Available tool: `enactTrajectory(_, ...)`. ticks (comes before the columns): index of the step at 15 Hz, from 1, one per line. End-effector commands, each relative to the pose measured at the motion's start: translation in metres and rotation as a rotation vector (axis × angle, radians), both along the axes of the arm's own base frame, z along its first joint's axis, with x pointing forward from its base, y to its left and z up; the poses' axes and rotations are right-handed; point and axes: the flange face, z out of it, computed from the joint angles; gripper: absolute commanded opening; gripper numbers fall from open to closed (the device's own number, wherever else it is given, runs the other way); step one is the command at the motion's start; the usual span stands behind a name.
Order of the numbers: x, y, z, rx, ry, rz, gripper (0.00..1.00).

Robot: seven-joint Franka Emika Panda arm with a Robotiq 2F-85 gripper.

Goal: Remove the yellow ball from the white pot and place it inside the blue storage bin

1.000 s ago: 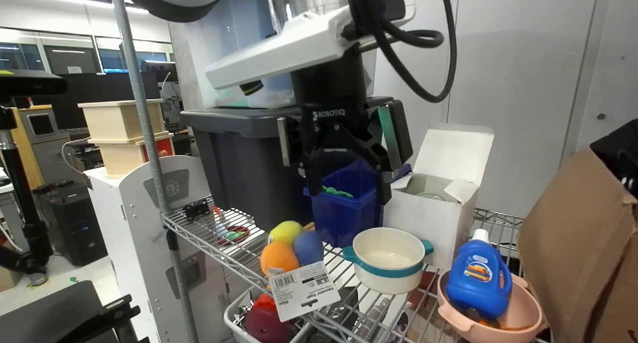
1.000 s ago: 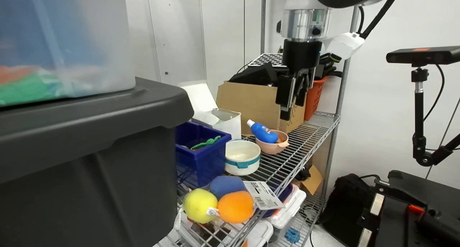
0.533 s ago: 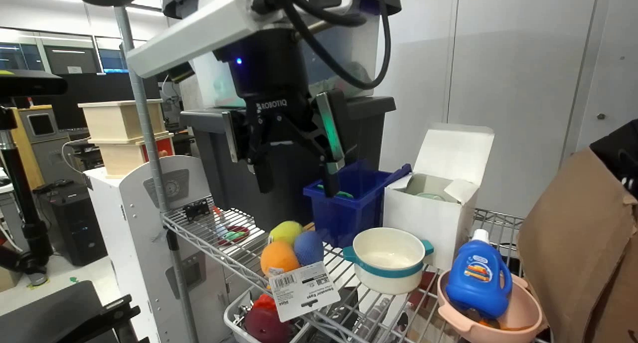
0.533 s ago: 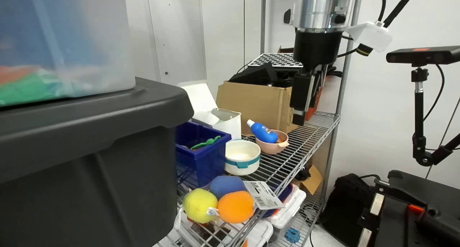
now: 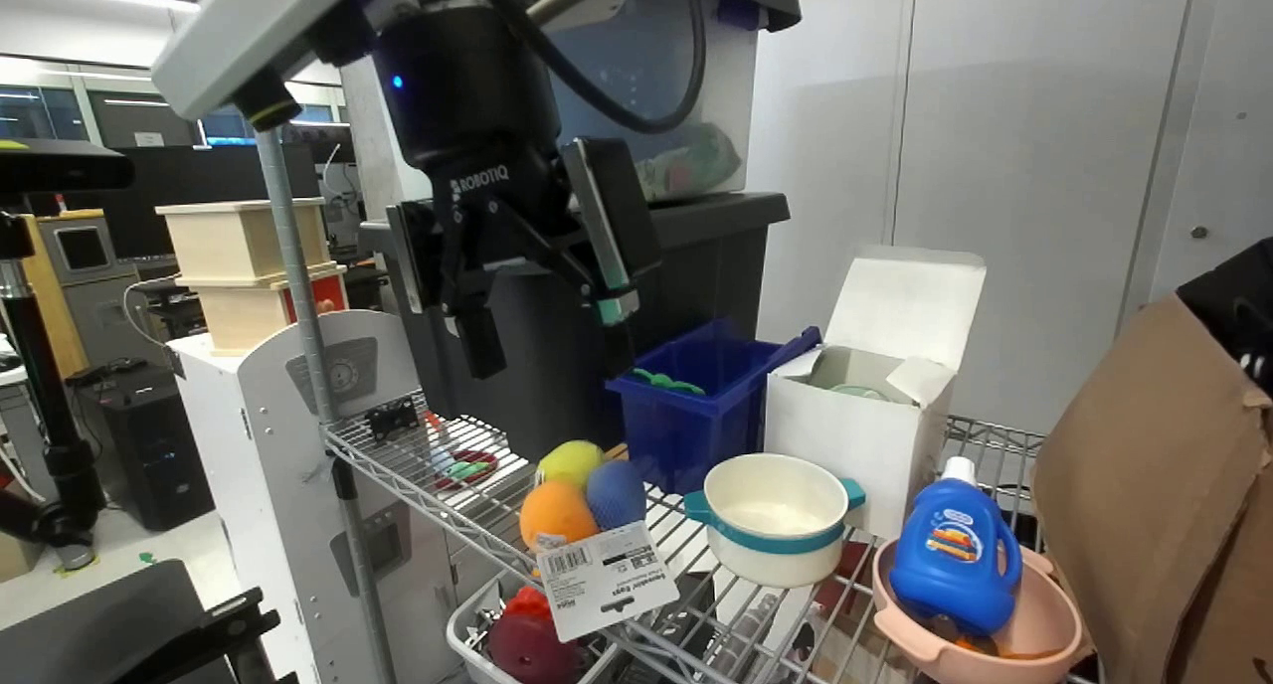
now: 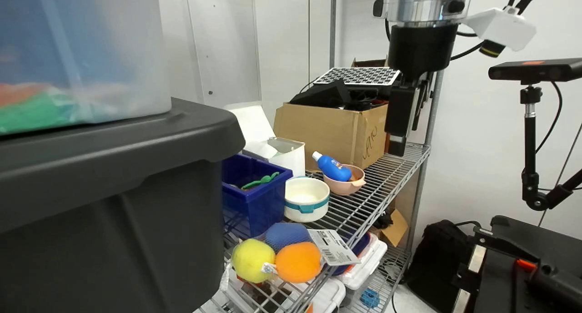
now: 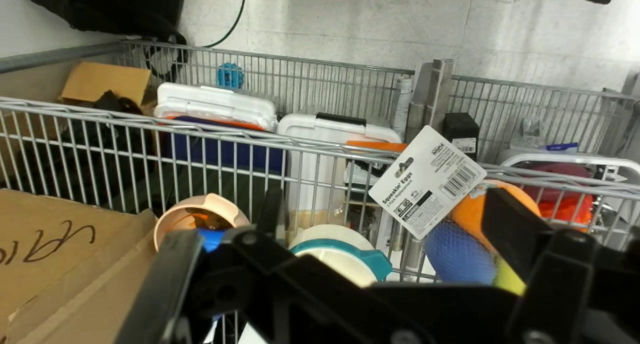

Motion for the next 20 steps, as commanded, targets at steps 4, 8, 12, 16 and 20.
enactTrajectory(4,-0.013,0.0,0.015,-0.024,0.05,-0.018,1.0)
enactTrajectory(8,-0.015,-0.001,0.005,-0.007,0.136,-0.025,1.0)
enactTrajectory(12,-0.021,0.0,0.0,0.016,0.195,-0.029,1.0)
enactTrajectory(16,-0.03,0.005,-0.001,0.048,0.232,-0.008,1.0)
enactTrajectory(20,-0.047,0.017,-0.004,0.073,0.255,0.043,1.0)
